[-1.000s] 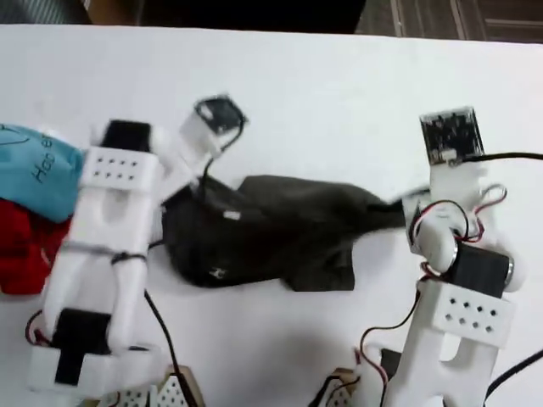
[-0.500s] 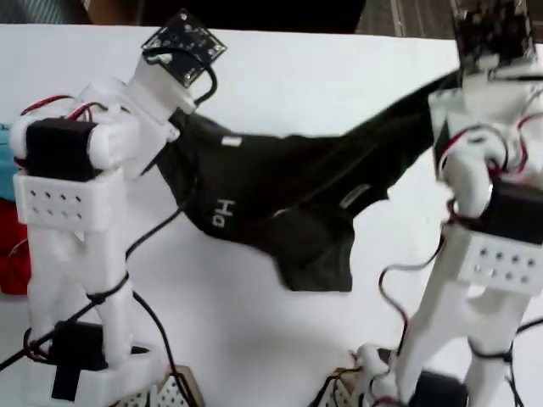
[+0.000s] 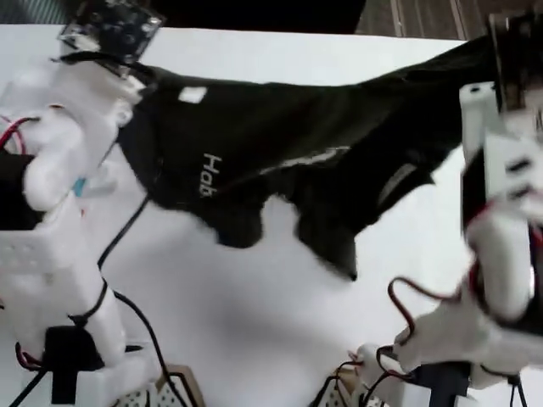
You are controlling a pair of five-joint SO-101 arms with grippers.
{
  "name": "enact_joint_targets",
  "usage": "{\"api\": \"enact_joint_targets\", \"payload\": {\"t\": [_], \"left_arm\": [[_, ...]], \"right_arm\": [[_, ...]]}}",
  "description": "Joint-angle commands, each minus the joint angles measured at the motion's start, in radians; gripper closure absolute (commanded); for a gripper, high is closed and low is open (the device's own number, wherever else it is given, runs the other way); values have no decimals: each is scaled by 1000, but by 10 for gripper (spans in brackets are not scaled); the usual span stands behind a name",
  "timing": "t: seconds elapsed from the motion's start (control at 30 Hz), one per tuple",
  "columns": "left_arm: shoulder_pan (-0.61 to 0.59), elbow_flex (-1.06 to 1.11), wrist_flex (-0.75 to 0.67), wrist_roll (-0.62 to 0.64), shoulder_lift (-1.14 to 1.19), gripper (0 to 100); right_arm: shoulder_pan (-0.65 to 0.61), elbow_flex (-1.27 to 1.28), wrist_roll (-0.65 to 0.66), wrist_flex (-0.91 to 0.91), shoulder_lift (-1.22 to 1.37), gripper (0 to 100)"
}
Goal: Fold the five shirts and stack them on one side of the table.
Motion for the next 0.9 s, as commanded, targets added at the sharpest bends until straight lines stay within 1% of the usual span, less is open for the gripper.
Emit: {"api": "enact_joint_targets", "payload": {"t": [0.0, 0.23, 0.63, 0.73, 0.87], "left_arm": [[-29, -41, 12, 9, -77, 975], [-25, -38, 15, 9, -198, 975], [-29, -36, 15, 11, -379, 975], [-29, -36, 15, 11, -428, 975], [-29, -36, 17, 11, -457, 975]], "right_arm": [[8, -147, 37, 18, -21, 978], [2, -163, 40, 59, -99, 978], [2, -161, 46, 54, -300, 978], [-1, -160, 104, 53, -352, 978], [-76, -158, 186, 59, -384, 978]]}}
